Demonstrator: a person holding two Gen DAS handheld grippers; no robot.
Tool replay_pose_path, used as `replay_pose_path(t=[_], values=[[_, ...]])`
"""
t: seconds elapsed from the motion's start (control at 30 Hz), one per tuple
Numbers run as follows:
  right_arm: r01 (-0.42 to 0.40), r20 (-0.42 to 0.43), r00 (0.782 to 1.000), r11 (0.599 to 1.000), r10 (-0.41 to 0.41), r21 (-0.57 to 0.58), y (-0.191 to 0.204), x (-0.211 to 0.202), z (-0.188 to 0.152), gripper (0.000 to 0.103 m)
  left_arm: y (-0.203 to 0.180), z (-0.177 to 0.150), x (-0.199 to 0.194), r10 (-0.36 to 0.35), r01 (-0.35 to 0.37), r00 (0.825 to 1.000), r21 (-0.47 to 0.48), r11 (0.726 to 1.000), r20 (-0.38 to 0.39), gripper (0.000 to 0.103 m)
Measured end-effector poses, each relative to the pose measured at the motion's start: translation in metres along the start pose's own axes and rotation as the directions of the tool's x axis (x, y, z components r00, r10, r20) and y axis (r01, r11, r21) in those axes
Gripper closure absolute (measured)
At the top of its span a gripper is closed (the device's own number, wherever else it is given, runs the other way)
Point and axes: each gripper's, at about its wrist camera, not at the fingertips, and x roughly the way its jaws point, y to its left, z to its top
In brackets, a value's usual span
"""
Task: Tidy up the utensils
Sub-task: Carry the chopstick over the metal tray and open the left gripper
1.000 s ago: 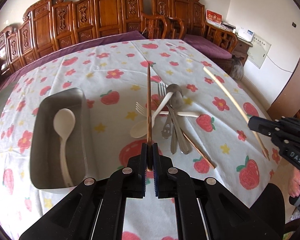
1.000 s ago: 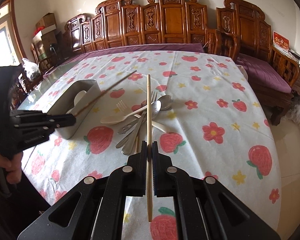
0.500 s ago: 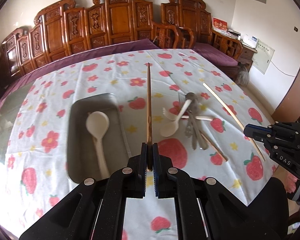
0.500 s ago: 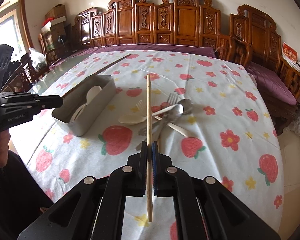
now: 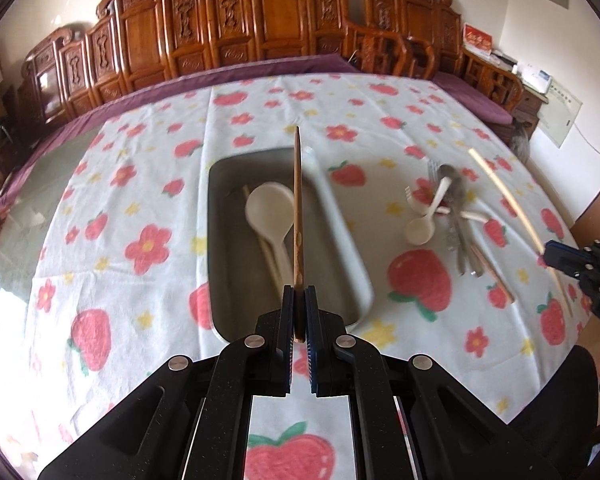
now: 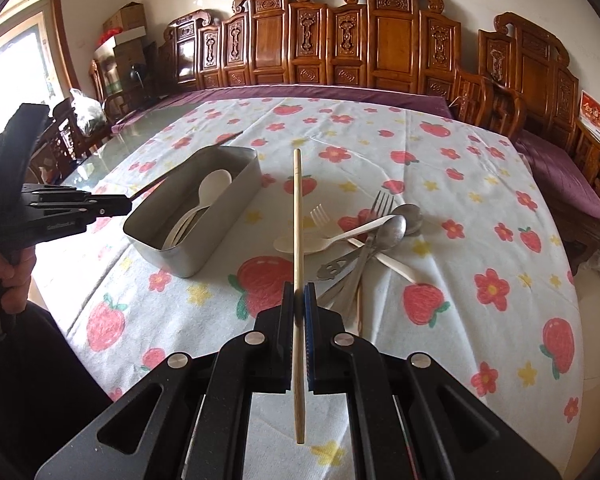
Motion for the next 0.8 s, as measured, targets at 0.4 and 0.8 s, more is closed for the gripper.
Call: replay_pose_path(t=[0.4, 0.8], values=[[-0.003, -0.022, 1.0, 1.0, 0.003, 0.004, 0.0, 0.012, -0.006, 0.097, 0.01, 0.001, 0.03, 0.011, -0.012, 0.997, -0.008, 1.0, -0.074, 0.099], [-0.003, -0.035, 0.999, 1.0, 0.003, 0.008, 0.0, 0.017, -0.008, 0.097, 0.009, 0.003, 0.028, 0.018, -0.019, 0.999, -0.012, 1.0, -0.048, 0.098]])
